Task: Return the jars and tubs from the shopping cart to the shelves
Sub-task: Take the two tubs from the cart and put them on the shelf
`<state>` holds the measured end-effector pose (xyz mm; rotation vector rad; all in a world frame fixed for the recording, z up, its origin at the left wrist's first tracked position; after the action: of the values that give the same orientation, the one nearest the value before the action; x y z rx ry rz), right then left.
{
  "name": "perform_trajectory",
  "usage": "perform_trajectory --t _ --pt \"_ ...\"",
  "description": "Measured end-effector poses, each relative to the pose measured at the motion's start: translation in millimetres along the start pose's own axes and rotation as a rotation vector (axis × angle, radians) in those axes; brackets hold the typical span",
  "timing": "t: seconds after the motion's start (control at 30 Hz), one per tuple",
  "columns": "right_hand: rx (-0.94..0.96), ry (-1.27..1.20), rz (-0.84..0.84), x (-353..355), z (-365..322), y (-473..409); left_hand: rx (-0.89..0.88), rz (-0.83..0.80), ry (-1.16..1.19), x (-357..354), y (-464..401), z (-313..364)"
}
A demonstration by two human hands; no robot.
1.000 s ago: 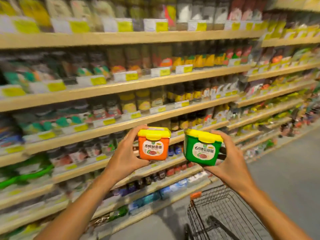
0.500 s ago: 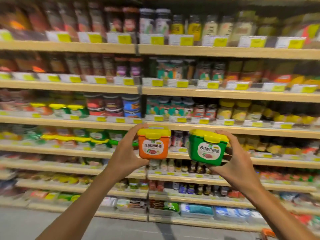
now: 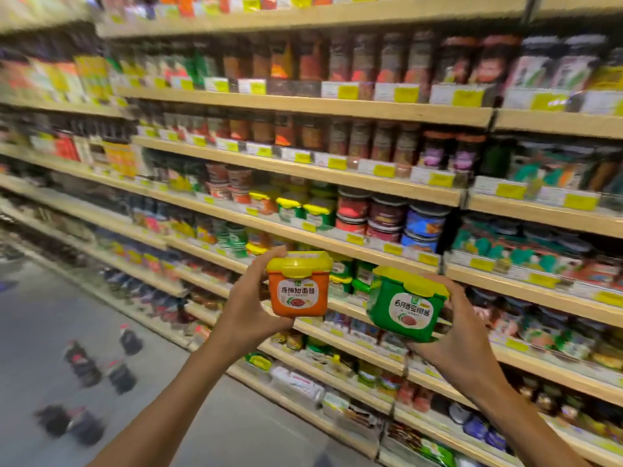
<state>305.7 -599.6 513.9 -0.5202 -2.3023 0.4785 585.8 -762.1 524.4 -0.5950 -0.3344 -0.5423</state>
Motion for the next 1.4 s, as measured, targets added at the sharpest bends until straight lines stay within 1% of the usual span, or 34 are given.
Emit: perform_trajectory --t 0.13,0.27,0.5,0.67,0.77,0.9,1.0,1.17,1.27,1.4 --pt "0.014 -0.016 -0.039 -46 -8 -34 0.043 0.059 -0.027 39 0 -27" --pt "0.014 -0.037 -0.073 -78 -8 -65 0.058 0.112 -0.035 62 -10 -50" --pt "0.063 -0.075 -0.113 -126 7 -151 0.082 0.166 -0.023 94 -56 -95" --pt "0.091 -0.132 -0.100 -164 22 -225 0.105 0.163 -0.063 124 -104 -129" --pt "0.093 -0.135 -0.087 -184 32 -260 0.075 0.171 -0.110 139 -135 -145" --pt "0.073 -0.106 -0.043 -205 41 -291 0.054 0.197 -0.092 152 -165 -175" --pt "0.061 -0.080 -0.014 -219 45 -309 0.048 0.168 -0.064 159 -185 -202" --pt "0.035 -0.034 0.057 -246 54 -334 0.014 0.075 -0.016 175 -227 -242" --pt "0.007 0.041 0.095 -261 56 -348 0.006 0.020 -0.006 188 -252 -267" --pt "-0.042 0.075 0.186 -277 53 -360 -0.073 -0.054 0.015 201 -283 -288"
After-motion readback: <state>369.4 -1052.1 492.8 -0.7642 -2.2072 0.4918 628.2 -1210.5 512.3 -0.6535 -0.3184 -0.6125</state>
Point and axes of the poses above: each hand's wrist, its own y-axis away from the middle knuckle, its own x-axis out of the back of the hand, z = x × y, the point moved 4 cm from there along -y, towards the middle knuckle, and after that the axes turned 6 degrees about -z, right-handed, at the moved point
